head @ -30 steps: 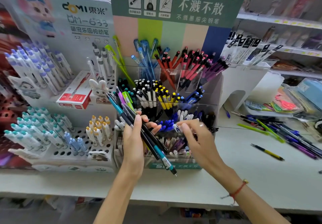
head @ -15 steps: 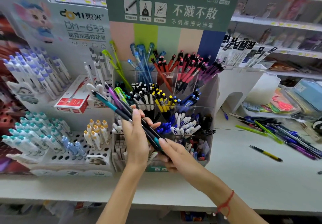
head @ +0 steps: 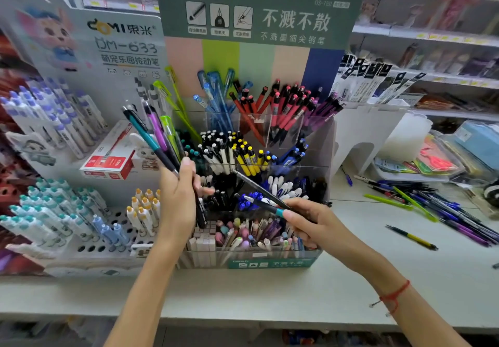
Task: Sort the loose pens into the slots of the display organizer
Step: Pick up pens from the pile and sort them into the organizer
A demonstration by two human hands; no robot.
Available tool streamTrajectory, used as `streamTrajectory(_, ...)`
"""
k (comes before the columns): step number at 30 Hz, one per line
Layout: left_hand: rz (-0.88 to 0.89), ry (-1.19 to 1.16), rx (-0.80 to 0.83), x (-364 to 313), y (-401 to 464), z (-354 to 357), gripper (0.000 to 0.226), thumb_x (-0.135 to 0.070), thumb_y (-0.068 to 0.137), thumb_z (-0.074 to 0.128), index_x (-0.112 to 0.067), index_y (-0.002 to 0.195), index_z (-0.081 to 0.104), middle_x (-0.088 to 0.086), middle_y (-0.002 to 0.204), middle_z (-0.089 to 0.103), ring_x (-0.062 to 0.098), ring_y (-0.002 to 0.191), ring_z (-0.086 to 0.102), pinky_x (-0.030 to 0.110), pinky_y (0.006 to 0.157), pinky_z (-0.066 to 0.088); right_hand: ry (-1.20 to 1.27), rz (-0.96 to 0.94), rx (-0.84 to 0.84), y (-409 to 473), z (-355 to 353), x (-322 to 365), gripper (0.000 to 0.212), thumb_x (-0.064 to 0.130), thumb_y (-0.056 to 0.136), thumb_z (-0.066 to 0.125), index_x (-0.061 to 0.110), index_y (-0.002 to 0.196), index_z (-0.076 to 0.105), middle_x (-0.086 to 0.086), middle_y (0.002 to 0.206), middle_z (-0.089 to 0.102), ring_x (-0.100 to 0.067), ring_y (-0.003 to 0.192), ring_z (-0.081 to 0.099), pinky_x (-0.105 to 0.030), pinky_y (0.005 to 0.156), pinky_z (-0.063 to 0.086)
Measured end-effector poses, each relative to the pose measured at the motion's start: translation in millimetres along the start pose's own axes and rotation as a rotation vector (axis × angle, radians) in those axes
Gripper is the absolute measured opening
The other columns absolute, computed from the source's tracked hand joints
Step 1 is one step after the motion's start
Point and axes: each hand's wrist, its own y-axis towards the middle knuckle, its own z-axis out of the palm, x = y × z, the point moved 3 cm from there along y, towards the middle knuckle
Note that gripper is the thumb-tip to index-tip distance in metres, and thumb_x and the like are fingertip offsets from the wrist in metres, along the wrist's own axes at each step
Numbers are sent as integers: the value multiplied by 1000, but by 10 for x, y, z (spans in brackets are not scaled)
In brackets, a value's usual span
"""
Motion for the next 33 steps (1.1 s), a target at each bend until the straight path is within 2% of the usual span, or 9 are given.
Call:
streamTrajectory(5, -24, 41, 93, 74, -180, 32, 18, -16, 103, 39, -2, 114, 45, 3, 67, 41, 9, 59, 46, 26, 56, 56, 104, -4, -58, 67, -41, 117, 18, 15, 93, 57, 24, 104, 69, 0, 67, 59, -7, 45, 41, -15, 42, 34)
streamTrajectory(8, -103, 18, 152, 127, -262, 78, 9, -16, 102, 40, -9, 101, 46, 0, 69, 46, 7, 60, 51, 30, 60, 58, 136, 23, 1, 142, 37, 158, 14, 18, 94, 56, 21, 101, 68, -1, 64, 51, -7, 43, 32, -15, 41, 27)
streamTrajectory(12, -147, 13, 162, 186, -279, -19, 10, -15, 101, 40, -10, 97, 47, -2, 65, 47, 6, 55, 50, 28, 55, 57, 50, 25, -101, 222, -91, 265, 20, 15, 96, 53, 17, 111, 67, 3, 57, 45, -5, 40, 29, -14, 40, 23)
streamTrajectory(16, -168, 74, 110, 259, -299, -236, 14, -20, 101, 41, -10, 94, 47, 2, 64, 46, 8, 55, 51, 28, 56, 57, -215, 24, -68, 211, -310, 388, 27, 15, 98, 52, 25, 119, 66, 9, 57, 56, -4, 44, 37, -13, 44, 30)
streamTrajectory(19, -185, 65, 81, 307, -338, -328, 18, -21, 101, 41, -7, 93, 48, 3, 62, 44, 8, 54, 51, 26, 56, 57, -582, -57, -44, 274, -272, 511, 26, 21, 97, 53, 31, 117, 67, 14, 56, 59, -3, 43, 39, -10, 45, 31)
streamTrajectory(23, -190, 49, 76, 366, -364, -368, 19, -19, 101, 42, -1, 101, 47, 4, 63, 43, 7, 51, 50, 25, 55, 57, -895, -126, -100, 457, -36, 747, 26, 21, 96, 51, 25, 112, 71, 13, 64, 64, -6, 40, 39, -12, 44, 35)
streamTrajectory(27, -175, 43, 94, 368, -389, -394, 13, -18, 101, 41, -5, 102, 46, 3, 64, 43, 6, 52, 49, 27, 55, 57, -1217, -168, -120, 646, 135, 1002, 28, 15, 94, 49, 19, 112, 70, -4, 104, 71, -16, 64, 56, -35, 73, 55)
streamTrajectory(30, -174, 53, 85, 363, -428, -420, 16, -20, 101, 41, -4, 101, 47, 3, 64, 44, 8, 53, 50, 25, 56, 56, -1354, -221, -12, 791, 302, 1041, 27, 13, 95, 49, 20, 114, 68, -7, 112, 66, -30, 96, 63, -42, 80, 54)
streamTrajectory(33, -180, 50, 86, 356, -457, -422, 18, -21, 101, 42, -4, 102, 47, 2, 63, 45, 9, 53, 51, 25, 56, 56, -1386, -227, 155, 940, 503, 974, 25, 16, 96, 52, 21, 115, 67, -4, 115, 65, -28, 104, 60, -39, 83, 52)
